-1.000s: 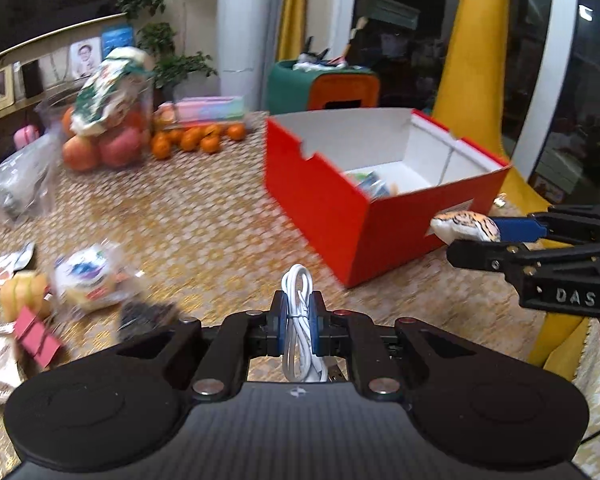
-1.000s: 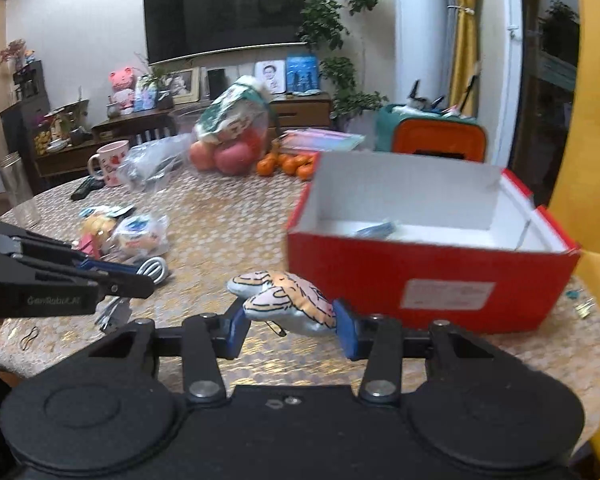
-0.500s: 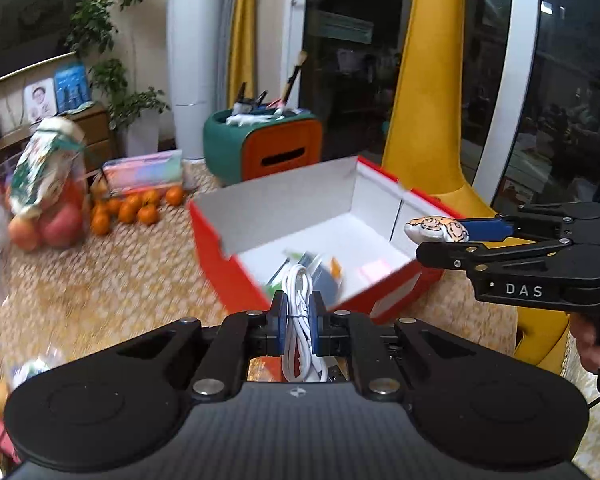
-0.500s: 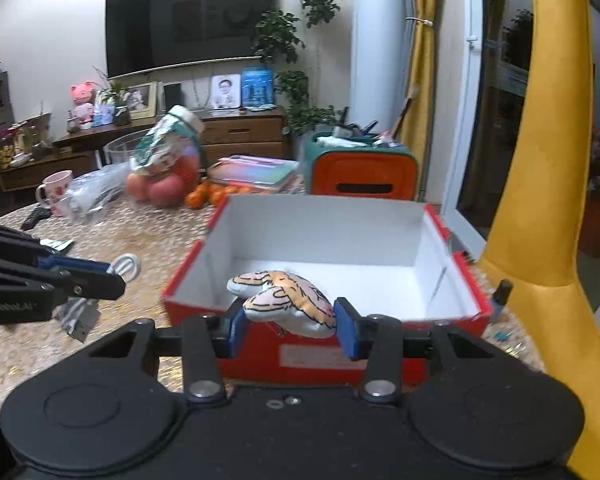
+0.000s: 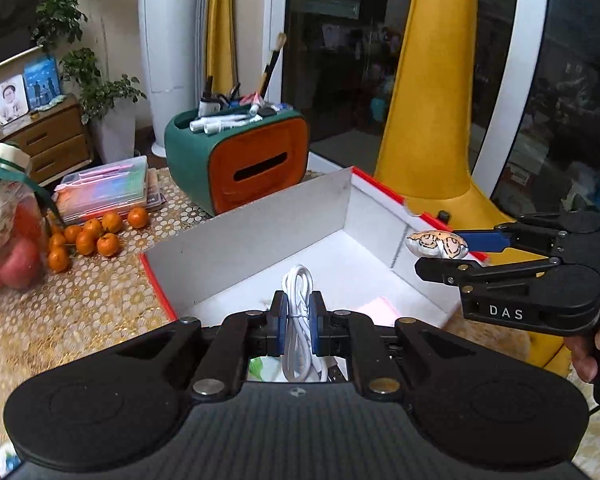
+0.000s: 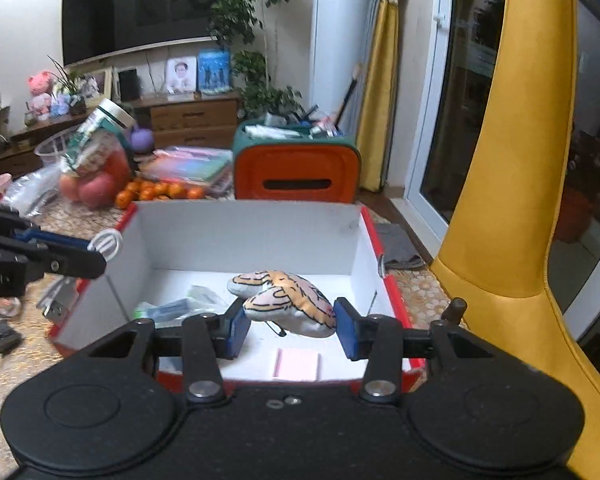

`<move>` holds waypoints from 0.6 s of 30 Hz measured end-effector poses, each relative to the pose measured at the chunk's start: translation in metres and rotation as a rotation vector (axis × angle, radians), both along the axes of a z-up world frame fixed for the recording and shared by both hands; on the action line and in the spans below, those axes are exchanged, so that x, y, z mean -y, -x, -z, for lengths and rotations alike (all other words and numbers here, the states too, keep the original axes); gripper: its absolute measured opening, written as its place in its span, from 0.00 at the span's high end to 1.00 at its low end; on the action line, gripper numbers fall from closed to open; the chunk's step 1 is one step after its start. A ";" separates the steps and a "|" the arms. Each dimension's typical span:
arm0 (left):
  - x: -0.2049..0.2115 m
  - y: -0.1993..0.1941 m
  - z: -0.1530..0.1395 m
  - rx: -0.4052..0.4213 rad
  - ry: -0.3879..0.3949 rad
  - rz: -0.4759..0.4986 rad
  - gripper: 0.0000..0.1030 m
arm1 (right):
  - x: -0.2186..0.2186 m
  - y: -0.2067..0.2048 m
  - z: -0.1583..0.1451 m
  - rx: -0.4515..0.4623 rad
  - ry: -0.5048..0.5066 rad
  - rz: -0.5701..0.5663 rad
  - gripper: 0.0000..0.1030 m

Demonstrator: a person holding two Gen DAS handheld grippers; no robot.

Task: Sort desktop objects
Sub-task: 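Carry the white cable and cartoon keychain with both grippers over the shoebox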

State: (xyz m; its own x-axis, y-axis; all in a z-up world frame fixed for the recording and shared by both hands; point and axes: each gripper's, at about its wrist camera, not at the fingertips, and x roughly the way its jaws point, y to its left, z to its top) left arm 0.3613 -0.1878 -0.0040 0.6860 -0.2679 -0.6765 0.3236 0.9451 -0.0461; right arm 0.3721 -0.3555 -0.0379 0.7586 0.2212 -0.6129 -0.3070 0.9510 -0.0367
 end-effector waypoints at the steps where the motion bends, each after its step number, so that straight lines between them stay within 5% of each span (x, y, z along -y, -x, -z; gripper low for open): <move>1: 0.001 -0.006 0.002 -0.004 -0.008 0.000 0.90 | -0.001 -0.005 0.002 -0.009 0.006 0.001 0.57; 18: 0.016 -0.077 0.063 -0.094 -0.183 0.014 0.90 | -0.020 -0.071 0.051 -0.198 0.107 0.007 0.57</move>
